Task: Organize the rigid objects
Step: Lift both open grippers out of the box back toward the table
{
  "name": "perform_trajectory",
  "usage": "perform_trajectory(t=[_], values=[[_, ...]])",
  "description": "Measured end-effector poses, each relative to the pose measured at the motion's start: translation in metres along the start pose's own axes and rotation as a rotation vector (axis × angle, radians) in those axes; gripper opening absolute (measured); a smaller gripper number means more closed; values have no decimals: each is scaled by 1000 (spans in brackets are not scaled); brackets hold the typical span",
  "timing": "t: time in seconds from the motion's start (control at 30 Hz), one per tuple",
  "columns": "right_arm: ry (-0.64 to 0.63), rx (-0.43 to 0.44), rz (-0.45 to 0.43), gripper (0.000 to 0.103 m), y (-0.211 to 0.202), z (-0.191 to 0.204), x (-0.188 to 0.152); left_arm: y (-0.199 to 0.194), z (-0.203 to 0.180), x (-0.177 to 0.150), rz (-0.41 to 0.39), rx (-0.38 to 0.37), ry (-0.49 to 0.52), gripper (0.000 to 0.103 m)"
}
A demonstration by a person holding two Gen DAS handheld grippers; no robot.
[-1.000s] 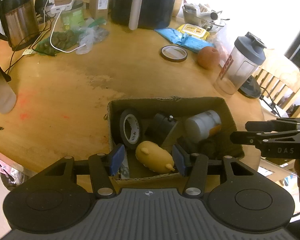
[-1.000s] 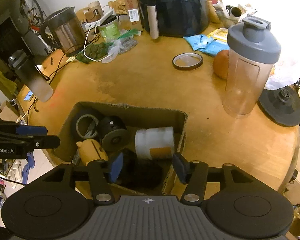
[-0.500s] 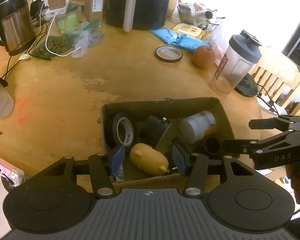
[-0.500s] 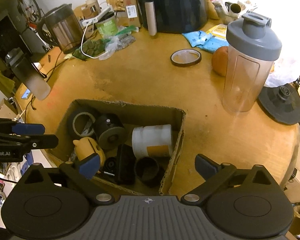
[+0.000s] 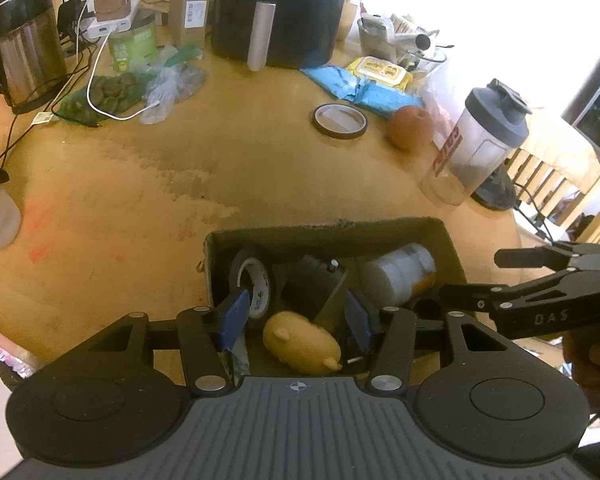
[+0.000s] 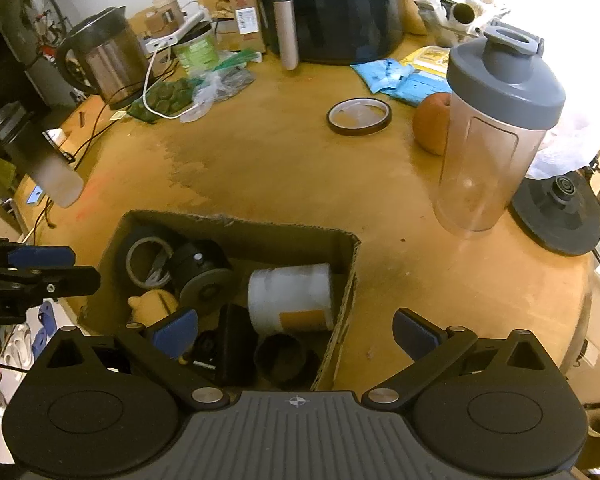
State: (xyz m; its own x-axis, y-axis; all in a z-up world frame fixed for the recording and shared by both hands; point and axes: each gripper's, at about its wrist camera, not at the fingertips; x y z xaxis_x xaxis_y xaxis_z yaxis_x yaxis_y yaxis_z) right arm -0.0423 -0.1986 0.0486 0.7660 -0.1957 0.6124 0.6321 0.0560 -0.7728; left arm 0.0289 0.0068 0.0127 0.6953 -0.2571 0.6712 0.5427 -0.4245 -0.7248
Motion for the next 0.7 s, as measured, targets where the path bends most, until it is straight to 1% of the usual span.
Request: perform_trajectory(t=[0.23, 0.4, 0.7], values=[[7, -31, 2, 103, 10, 0, 13, 10, 5, 17, -2, -22, 16, 52], [0, -66, -6, 103, 21, 3, 30, 18, 8, 29, -1, -32, 35, 52], [-36, -92, -3, 103, 47, 8, 60, 35, 12, 42, 5, -65, 44, 53]])
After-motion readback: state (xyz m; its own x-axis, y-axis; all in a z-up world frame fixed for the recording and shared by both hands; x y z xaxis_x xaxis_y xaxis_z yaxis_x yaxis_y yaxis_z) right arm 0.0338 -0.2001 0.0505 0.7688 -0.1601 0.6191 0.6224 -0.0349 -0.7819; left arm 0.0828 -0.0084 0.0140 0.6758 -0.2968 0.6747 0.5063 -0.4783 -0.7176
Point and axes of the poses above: each gripper's, at about its wrist camera, not at the fingertips, and y roughly the way its jaws point, z to its left, x to its top, and after that the axes turned 12 degrees about -z, right-handed
